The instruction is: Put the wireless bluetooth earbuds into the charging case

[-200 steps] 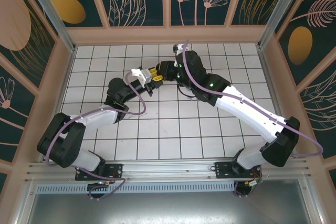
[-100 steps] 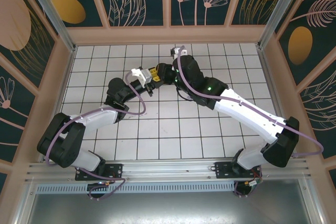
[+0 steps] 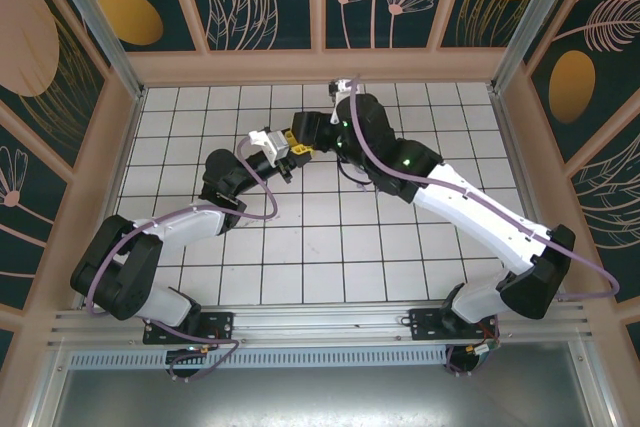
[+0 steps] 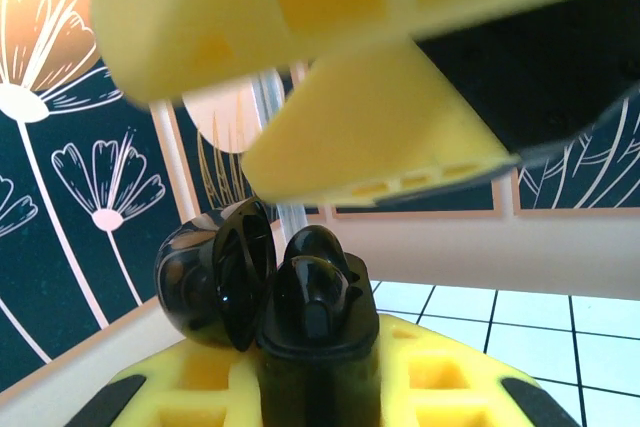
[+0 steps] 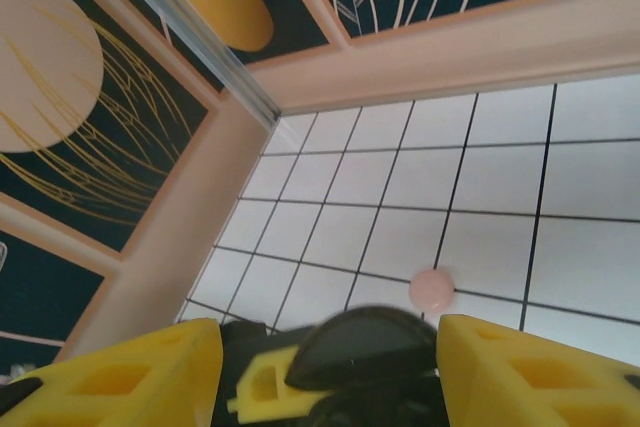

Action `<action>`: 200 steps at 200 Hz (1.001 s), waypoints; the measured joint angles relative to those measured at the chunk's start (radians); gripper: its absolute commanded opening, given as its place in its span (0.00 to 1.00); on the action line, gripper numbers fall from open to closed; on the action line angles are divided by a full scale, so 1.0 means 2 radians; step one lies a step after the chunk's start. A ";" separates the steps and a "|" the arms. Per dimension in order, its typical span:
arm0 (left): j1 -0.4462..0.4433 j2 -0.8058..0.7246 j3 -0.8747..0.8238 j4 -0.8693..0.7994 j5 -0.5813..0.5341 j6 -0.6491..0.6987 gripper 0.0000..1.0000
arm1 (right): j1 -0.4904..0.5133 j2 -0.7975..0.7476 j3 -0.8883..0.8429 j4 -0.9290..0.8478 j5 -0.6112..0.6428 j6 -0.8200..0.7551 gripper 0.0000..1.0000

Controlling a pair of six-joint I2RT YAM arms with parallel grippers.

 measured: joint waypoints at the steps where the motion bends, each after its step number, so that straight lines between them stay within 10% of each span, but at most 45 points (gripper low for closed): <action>1: 0.000 0.000 0.000 0.000 0.000 0.000 0.00 | 0.000 0.000 0.000 0.000 0.000 0.000 0.61; 77: 0.000 0.000 0.000 0.002 0.004 0.000 0.00 | -0.024 0.000 0.013 -0.012 -0.005 0.000 0.59; 138: 0.000 0.000 0.001 -0.029 0.014 0.012 0.00 | -0.095 0.062 0.133 -0.083 -0.078 -0.019 0.17; 200: -0.002 0.000 0.008 -0.046 0.022 0.016 0.00 | -0.095 0.163 0.193 -0.170 -0.150 -0.049 0.05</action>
